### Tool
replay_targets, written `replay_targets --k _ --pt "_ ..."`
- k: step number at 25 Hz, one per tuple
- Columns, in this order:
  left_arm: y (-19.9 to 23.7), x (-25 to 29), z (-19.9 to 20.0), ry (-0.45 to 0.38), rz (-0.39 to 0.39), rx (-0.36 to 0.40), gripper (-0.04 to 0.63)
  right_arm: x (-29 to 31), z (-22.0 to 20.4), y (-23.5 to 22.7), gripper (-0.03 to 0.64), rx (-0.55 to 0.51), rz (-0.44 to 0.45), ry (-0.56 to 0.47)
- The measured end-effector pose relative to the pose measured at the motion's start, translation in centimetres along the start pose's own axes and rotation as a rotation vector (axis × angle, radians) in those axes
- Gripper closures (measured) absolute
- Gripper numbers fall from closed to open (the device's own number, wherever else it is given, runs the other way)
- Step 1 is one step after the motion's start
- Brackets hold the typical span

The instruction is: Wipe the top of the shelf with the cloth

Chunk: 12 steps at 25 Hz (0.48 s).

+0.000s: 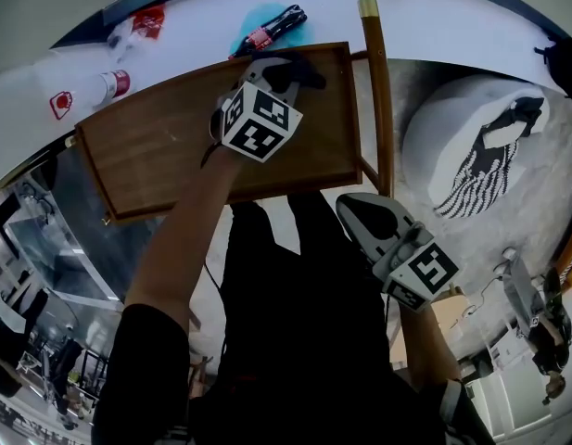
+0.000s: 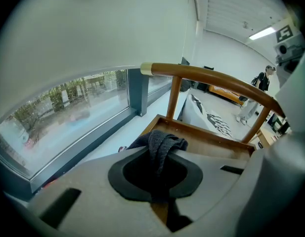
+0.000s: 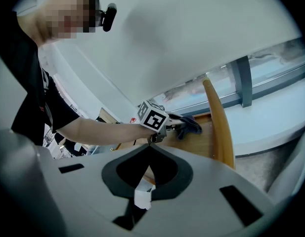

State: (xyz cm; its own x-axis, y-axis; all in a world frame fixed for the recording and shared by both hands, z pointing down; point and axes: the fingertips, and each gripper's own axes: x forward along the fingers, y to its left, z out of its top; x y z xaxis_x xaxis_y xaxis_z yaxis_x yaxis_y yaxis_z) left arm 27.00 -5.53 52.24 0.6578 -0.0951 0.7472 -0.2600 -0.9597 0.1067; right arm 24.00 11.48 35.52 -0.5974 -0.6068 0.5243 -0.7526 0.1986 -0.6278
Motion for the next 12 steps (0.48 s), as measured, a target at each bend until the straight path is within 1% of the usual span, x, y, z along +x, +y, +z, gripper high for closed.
replay_targets --k 6,12 --pt "-1.5 1.5 1.5 -0.017 -0.029 0.026 0.554 -0.7 -0.2 -0.4 0.612 0.012 -0.013 -0.005" --pt "-2.9 2.5 2.7 -0.031 -0.062 0.043 0.554 -1.5 0.0 -0.8 0.612 -0.001 -0.027 -0.031"
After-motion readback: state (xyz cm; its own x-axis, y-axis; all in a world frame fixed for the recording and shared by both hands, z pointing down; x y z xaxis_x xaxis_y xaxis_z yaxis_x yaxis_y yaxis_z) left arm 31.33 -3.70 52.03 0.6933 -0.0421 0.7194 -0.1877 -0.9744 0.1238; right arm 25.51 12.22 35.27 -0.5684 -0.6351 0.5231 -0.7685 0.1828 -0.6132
